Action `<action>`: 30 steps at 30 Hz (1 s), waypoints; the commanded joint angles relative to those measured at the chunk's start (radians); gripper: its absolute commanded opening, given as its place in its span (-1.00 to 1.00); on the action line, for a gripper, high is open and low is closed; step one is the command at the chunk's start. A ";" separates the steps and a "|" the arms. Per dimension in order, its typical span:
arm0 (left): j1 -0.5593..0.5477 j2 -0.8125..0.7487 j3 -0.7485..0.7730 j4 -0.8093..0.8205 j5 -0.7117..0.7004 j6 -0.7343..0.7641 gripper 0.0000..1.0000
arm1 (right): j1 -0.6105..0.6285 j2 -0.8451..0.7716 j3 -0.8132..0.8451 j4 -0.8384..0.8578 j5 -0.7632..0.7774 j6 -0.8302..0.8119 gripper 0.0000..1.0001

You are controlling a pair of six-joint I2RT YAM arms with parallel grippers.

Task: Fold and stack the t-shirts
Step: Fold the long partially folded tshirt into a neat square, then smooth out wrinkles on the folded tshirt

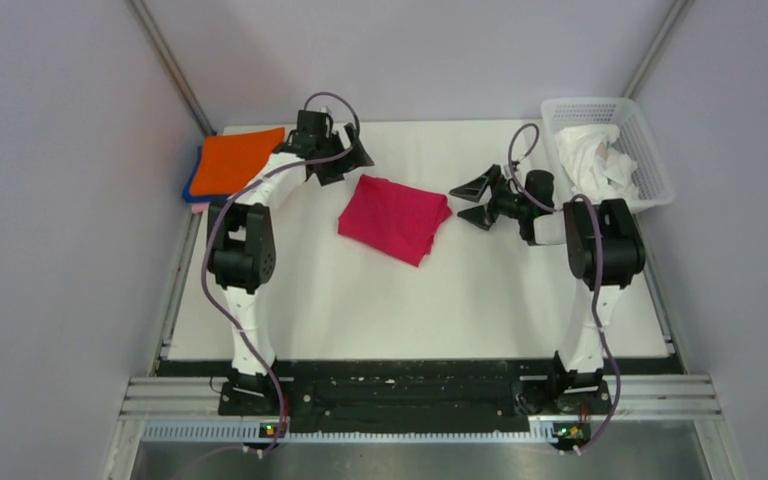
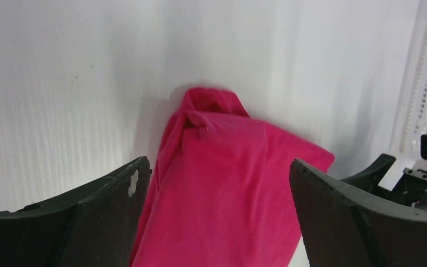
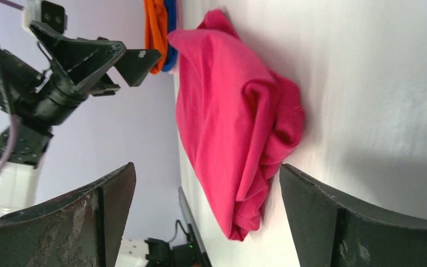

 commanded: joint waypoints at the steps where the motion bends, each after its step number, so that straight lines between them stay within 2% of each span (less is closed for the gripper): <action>1: -0.013 -0.174 -0.101 0.046 0.104 0.007 0.98 | 0.079 -0.216 0.016 -0.294 0.099 -0.262 0.97; 6: -0.062 -0.264 -0.267 0.045 0.162 0.002 0.98 | 0.203 -0.334 0.021 -0.527 0.212 -0.399 0.97; 10: -0.081 -0.285 -0.392 0.104 0.138 -0.003 0.98 | 0.287 -0.334 0.001 -0.475 0.187 -0.358 0.97; 13: -0.076 -0.236 -0.390 0.092 0.073 -0.003 0.98 | 0.349 -0.284 0.013 -0.373 0.141 -0.307 0.97; 16: -0.060 -0.168 -0.357 0.063 0.111 -0.010 0.98 | 0.399 -0.204 0.055 -0.370 0.136 -0.308 0.97; 20: -0.050 -0.142 -0.403 0.080 0.106 -0.020 0.98 | 0.413 -0.134 0.048 -0.364 0.180 -0.297 0.97; 23: -0.050 -0.146 -0.490 0.118 0.124 -0.038 0.98 | 0.413 -0.116 0.040 -0.437 0.226 -0.349 0.97; 30: -0.065 -0.212 -0.708 0.192 0.225 -0.126 0.98 | 0.404 -0.169 -0.025 -0.574 0.324 -0.448 0.97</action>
